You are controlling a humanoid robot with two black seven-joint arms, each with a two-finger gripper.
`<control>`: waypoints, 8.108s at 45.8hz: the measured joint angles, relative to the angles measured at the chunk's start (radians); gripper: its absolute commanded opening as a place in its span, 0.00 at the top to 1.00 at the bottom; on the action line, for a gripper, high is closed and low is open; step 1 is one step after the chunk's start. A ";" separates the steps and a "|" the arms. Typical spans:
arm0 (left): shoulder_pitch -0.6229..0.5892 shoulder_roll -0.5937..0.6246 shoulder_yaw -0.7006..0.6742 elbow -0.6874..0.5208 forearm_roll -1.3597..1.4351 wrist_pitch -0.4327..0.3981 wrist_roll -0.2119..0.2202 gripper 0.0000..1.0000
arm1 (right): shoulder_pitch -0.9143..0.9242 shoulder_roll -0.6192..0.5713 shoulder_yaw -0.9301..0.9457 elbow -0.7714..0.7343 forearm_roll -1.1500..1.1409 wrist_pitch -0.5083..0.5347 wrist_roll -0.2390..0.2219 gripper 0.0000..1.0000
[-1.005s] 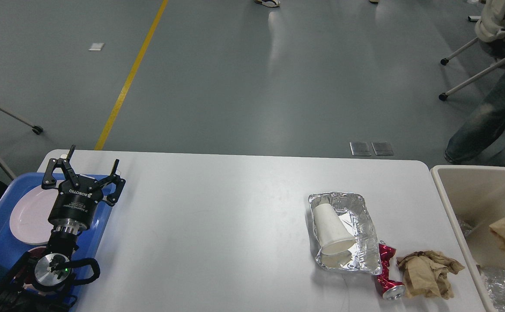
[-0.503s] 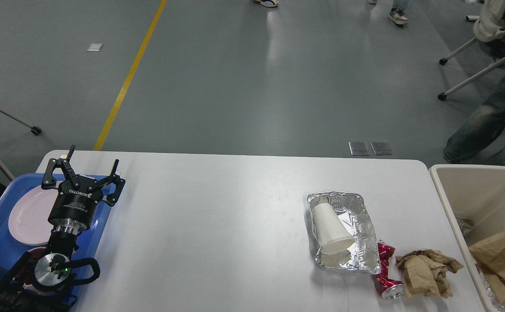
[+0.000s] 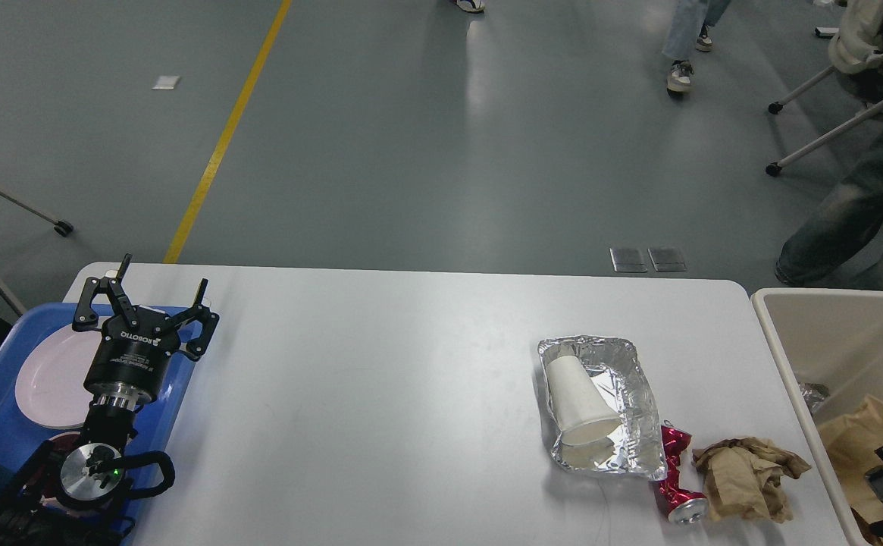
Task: Tidy desktop
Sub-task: 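Drop the brown paper bag into the white bin, then lower the right gripper onto the tan paper scraps and grasp them, then carry the tan paper scraps into the white bin and release, then raise the right gripper out of the bin toward the foil tray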
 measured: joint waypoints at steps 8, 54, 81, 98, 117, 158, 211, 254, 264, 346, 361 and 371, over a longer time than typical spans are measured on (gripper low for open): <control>0.000 0.000 0.000 0.000 0.000 0.000 0.000 0.03 | -0.001 0.001 -0.005 -0.003 -0.001 -0.038 0.001 0.00; 0.000 0.000 0.000 0.000 0.000 -0.002 0.000 0.03 | 0.795 -0.297 -0.482 0.635 -0.165 0.303 -0.043 0.00; -0.001 0.000 0.000 0.000 0.000 -0.001 0.001 0.03 | 1.781 -0.066 -0.667 1.308 -0.154 0.999 -0.045 0.00; 0.000 0.000 0.000 0.000 0.000 0.000 0.000 0.03 | 1.960 -0.131 -0.716 1.630 -0.154 0.914 -0.041 0.02; 0.000 0.000 0.000 0.000 0.000 0.000 0.000 0.03 | 1.679 -0.235 -0.750 1.562 -0.177 0.713 -0.045 0.00; 0.000 0.000 0.000 0.000 0.000 0.000 0.000 0.03 | 0.739 -0.205 -0.340 1.103 -0.161 0.251 -0.045 0.00; 0.000 0.000 0.000 0.000 0.000 0.000 0.000 0.03 | 0.637 -0.164 -0.257 1.027 -0.082 0.149 -0.047 1.00; -0.001 0.000 0.000 0.000 0.000 -0.001 0.001 0.03 | 1.732 -0.230 -0.963 1.510 0.039 0.735 -0.036 1.00; 0.000 0.000 0.000 0.000 0.000 0.000 0.001 0.03 | 1.750 -0.247 -1.010 1.516 0.066 0.659 -0.037 1.00; 0.000 0.000 0.000 0.000 0.000 0.000 0.000 0.03 | -0.019 0.031 -0.184 -0.046 0.071 0.005 -0.037 0.00; 0.000 0.000 0.000 0.000 0.000 0.000 0.000 0.03 | -0.005 0.022 -0.185 -0.038 0.071 0.010 -0.036 0.00; 0.000 0.000 0.000 0.000 0.000 0.000 0.000 0.03 | 0.132 -0.088 -0.182 0.037 0.067 0.152 -0.042 0.00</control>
